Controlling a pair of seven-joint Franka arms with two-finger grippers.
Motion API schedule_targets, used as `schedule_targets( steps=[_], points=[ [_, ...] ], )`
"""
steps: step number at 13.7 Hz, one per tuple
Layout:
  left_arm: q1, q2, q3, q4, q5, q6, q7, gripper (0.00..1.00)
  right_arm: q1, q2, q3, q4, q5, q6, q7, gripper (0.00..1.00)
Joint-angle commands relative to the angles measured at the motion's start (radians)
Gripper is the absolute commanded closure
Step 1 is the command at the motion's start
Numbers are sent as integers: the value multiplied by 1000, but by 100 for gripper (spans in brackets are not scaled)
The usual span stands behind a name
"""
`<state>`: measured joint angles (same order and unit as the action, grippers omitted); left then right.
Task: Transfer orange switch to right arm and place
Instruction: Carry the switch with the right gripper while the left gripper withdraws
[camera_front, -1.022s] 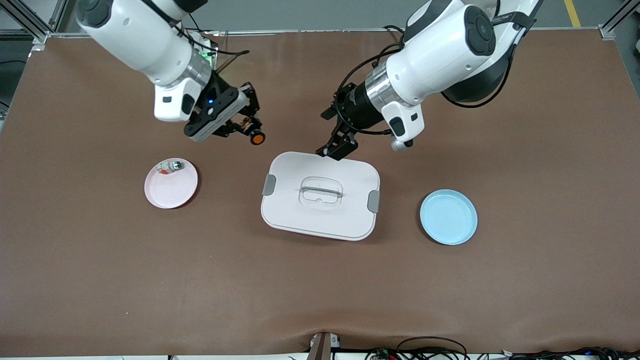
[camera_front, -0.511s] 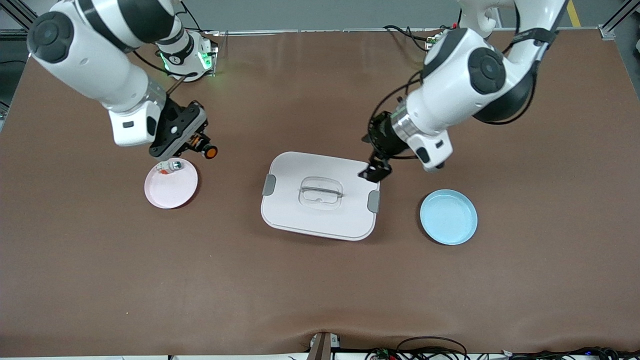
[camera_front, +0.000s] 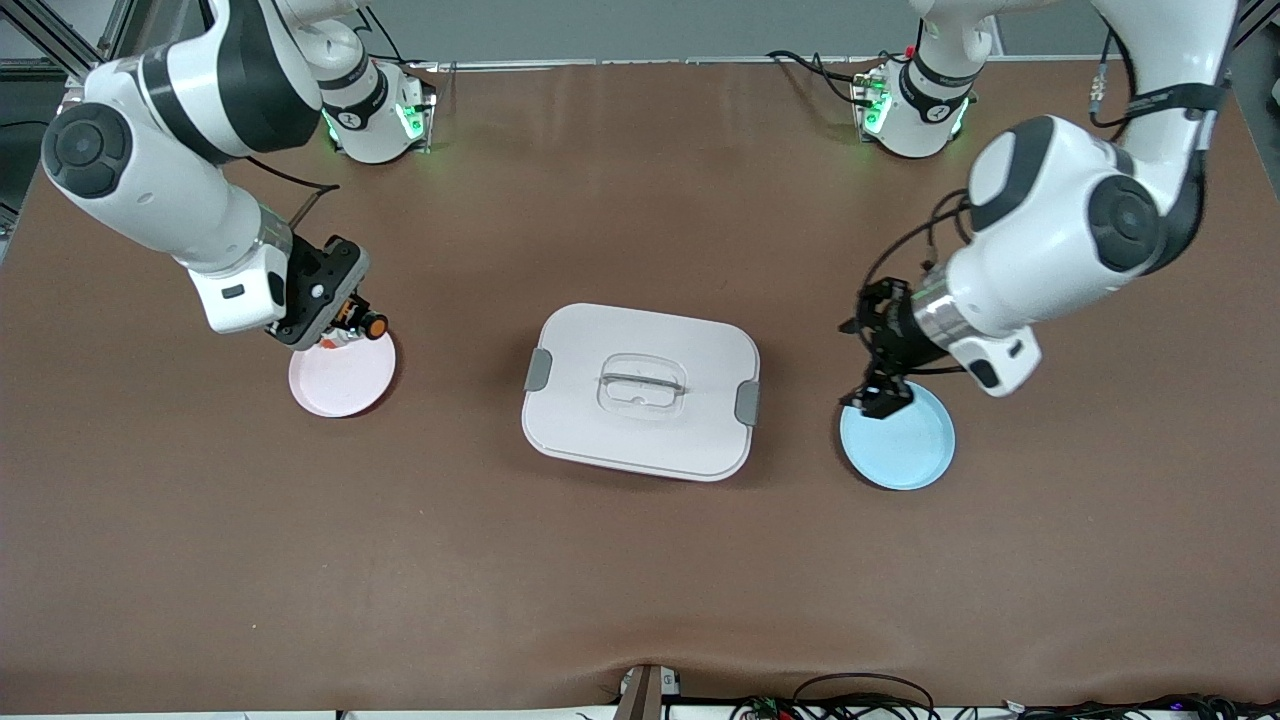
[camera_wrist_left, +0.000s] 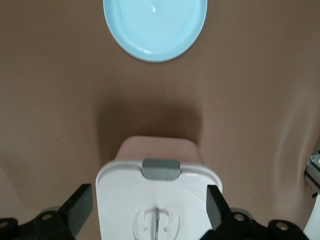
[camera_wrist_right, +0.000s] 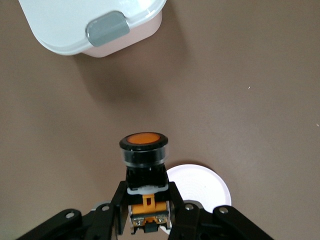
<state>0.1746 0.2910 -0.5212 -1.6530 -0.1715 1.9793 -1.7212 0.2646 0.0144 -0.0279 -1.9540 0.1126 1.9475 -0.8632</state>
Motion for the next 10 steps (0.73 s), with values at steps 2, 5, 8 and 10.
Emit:
schedule_targets(
  steps=[2,5,8,10],
  points=[
    [114,-47,-10,-19,13,-112,243,0,-60,-22,16,-152,-17,163,-141,100],
    [196,-128,0,-98,0,-175,631,0,-108,-22,16,-229,-17,257,-261,100],
    [259,-194,1,-160,-20,-172,894,0,-143,-21,16,-284,-22,335,-350,100],
    [282,-233,3,-185,-35,-154,1062,0,-146,-10,14,-292,-69,347,-378,100]
  ],
)
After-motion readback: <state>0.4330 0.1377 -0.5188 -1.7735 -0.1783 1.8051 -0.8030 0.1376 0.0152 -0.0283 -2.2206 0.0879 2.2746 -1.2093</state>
